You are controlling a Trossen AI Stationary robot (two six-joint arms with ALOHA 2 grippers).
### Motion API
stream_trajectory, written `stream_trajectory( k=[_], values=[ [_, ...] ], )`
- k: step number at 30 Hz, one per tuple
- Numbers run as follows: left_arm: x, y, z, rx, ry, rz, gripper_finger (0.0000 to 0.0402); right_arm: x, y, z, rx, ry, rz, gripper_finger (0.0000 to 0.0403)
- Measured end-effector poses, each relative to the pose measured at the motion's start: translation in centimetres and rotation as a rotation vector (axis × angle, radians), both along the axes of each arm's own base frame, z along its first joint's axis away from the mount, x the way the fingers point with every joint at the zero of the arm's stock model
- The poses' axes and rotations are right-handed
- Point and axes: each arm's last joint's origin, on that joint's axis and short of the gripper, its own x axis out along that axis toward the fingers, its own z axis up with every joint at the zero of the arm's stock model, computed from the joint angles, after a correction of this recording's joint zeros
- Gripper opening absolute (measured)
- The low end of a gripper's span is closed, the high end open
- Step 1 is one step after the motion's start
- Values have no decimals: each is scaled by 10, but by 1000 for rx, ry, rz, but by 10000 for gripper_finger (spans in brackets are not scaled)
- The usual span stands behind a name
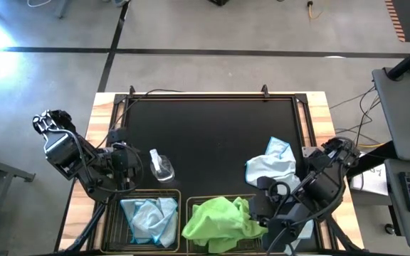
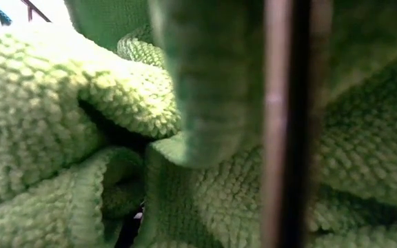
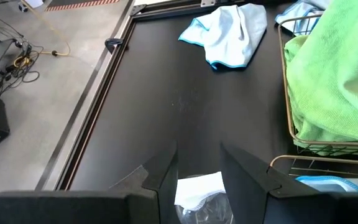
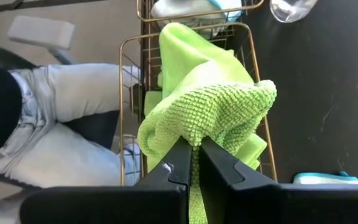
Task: Sort microfiber towel by color & place in baskets
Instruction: Put the green microfiber cloth into the right wire basket
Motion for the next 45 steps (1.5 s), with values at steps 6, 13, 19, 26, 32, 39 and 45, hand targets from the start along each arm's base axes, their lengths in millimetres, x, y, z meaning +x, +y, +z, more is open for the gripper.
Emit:
stream_trajectory(
  k=[6, 13, 19, 26, 32, 39, 45],
  values=[
    [0, 0, 0, -4, -4, 0, 103, 0, 0, 0, 3, 4, 3, 13],
    [0, 0, 0, -6, -6, 0, 103, 0, 0, 0, 2, 3, 6, 13],
    [1, -1, 1, -9, -9, 0, 103, 0, 0, 0, 19, 8, -20, 13],
    [1, -1, 1, -13, -13, 0, 103, 0, 0, 0, 37, 12, -53, 13],
    [1, -1, 1, -17, -16, 2, 103, 0, 0, 0, 40, 15, -53, 13],
    [1, -1, 1, -34, -24, 15, 103, 4, 3, -5, -1, 13, -14, 13],
    [2, -2, 1, -45, -32, 19, 103, 11, 9, -12, -79, -7, 107, 13]
  ],
)
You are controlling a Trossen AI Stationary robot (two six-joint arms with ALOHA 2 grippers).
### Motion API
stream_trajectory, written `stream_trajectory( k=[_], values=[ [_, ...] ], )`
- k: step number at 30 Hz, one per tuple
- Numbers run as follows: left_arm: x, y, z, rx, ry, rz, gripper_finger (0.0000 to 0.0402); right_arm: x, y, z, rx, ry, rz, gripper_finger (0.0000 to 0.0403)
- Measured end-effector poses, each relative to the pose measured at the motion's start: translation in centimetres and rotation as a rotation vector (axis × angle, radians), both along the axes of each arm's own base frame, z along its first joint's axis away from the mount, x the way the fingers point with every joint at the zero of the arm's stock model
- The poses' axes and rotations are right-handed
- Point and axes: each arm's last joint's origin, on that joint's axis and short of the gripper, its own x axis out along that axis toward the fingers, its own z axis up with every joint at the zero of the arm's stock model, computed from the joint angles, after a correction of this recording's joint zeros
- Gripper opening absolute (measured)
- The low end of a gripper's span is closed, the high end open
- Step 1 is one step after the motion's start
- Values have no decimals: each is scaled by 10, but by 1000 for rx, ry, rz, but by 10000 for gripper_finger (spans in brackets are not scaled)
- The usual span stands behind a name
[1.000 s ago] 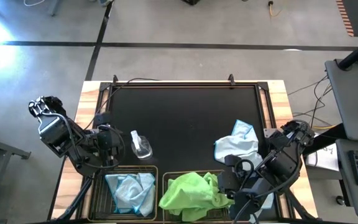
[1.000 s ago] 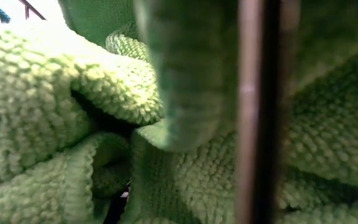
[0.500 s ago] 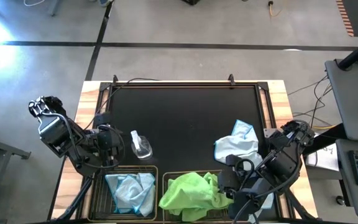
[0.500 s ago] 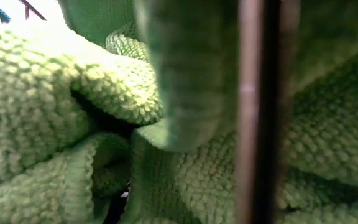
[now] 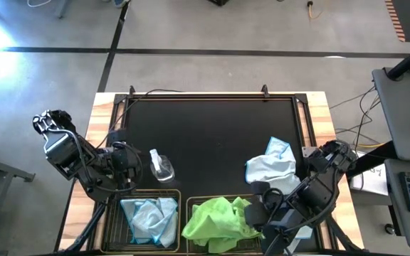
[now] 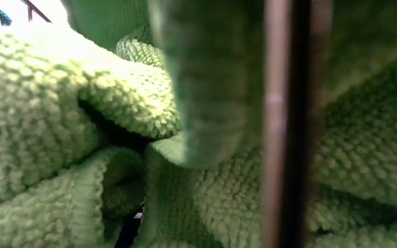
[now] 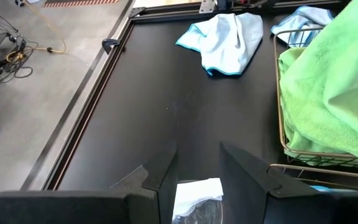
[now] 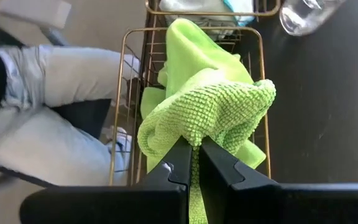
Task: Sort microfiber towel by color & place in baskets
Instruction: Put the green microfiber cloth into the right wire basket, then put the white microfiber cloth into the left wire basket
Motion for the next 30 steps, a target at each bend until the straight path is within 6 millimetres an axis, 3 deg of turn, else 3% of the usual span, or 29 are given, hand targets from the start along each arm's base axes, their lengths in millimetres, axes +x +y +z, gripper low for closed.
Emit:
stream_trajectory(
  k=[10, 21, 30],
  values=[
    [1, -1, 0, -8, -8, 0, 103, 7, 6, -9, -99, -13, 124, 20],
    [1, -1, 1, -13, -14, 0, 103, 10, 9, -14, -128, -7, 154, 116],
    [1, -1, 1, -16, -18, 0, 103, 10, 8, -15, -128, 2, 149, 131]
  ],
)
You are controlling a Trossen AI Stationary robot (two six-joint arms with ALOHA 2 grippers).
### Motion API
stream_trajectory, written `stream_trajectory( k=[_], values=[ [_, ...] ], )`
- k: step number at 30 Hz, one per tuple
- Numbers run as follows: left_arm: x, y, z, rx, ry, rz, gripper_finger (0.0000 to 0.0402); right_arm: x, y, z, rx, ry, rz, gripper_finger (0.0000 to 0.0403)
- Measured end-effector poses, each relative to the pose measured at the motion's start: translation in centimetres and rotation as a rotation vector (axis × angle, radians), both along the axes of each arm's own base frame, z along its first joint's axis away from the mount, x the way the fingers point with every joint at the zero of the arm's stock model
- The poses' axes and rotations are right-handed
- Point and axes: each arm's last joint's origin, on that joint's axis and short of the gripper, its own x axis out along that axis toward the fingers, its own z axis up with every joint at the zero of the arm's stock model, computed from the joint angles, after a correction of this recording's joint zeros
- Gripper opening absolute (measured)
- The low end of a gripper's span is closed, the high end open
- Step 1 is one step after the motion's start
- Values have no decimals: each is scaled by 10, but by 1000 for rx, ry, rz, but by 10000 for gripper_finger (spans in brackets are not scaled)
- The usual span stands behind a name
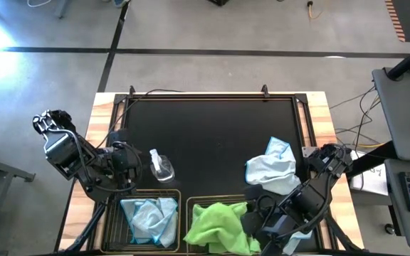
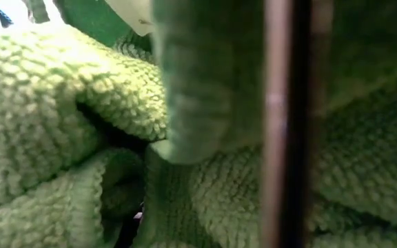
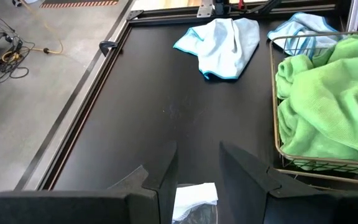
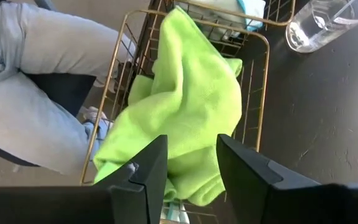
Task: Sort microfiber towel by color & place in baskets
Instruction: Put the white microfiber cloth into the left wire basket
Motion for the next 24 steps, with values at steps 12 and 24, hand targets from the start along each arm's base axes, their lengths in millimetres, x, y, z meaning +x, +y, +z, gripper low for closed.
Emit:
stream_trajectory(
  k=[12, 24],
  values=[
    [1, -1, 1, -4, -11, -8, 103, -3, -4, -2, -61, 27, -3, 90],
    [1, -1, 1, 33, 3, -36, 103, -25, -27, 25, -90, -28, 40, 52]
  ],
)
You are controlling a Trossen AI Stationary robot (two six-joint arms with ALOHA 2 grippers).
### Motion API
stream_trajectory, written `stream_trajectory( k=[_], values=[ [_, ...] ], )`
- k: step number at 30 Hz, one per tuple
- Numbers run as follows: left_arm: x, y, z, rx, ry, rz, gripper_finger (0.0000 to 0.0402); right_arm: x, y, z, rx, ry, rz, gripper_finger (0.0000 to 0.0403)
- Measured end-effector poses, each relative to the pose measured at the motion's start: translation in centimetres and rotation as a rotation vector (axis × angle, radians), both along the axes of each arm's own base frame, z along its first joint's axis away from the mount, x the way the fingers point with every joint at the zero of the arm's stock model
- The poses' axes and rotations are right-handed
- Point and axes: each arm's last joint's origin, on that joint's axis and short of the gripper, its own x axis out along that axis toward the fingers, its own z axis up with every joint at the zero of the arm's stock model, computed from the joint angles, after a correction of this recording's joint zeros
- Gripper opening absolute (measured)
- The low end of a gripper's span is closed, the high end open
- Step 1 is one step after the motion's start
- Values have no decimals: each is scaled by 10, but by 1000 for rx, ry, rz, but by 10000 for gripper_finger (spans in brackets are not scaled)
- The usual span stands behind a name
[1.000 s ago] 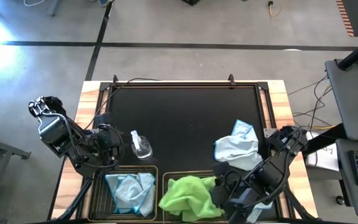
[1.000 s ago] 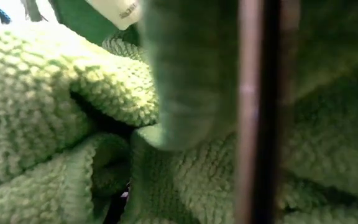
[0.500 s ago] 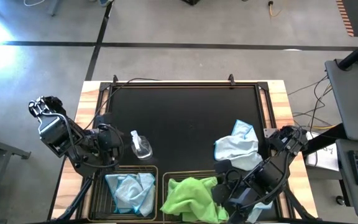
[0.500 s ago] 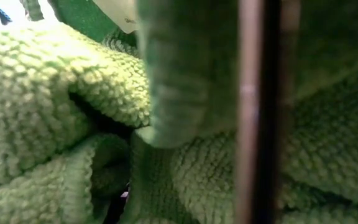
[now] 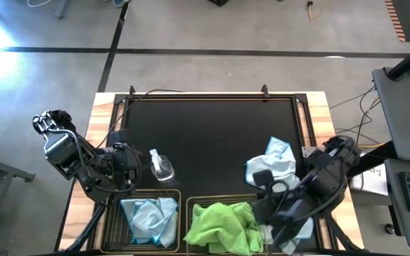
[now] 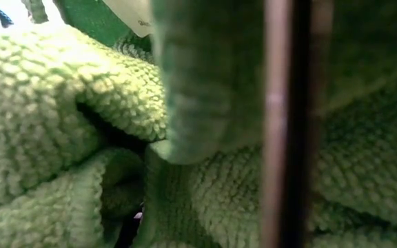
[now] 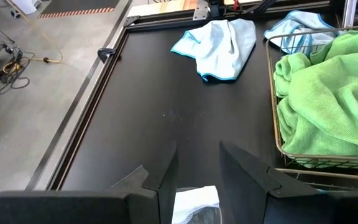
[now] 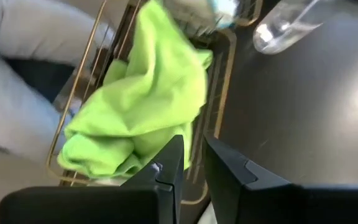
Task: Sort microfiber towel by color & place in baskets
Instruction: Put the white microfiber cloth into the left wire basket
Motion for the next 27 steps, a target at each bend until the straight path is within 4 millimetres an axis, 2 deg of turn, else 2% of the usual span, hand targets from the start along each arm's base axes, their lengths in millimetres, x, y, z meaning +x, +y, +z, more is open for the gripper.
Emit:
stream_trajectory(
  k=[7, 14, 19, 24, 27],
  values=[
    [0, 0, 0, 6, 6, -1, 103, -18, -19, 28, 23, -137, -27, 54],
    [-1, 1, -1, 15, 15, -3, 103, -23, -26, 37, -20, -194, 29, 54],
    [-2, 2, -1, 25, 25, -3, 103, -14, -26, 33, -60, -249, 45, 54],
    [-2, 2, -2, 30, 31, -3, 103, -1, -29, 11, -56, -203, 81, 54],
    [-3, 2, -2, 34, 35, -3, 103, -1, -38, -1, -53, -170, 49, 54]
  ],
)
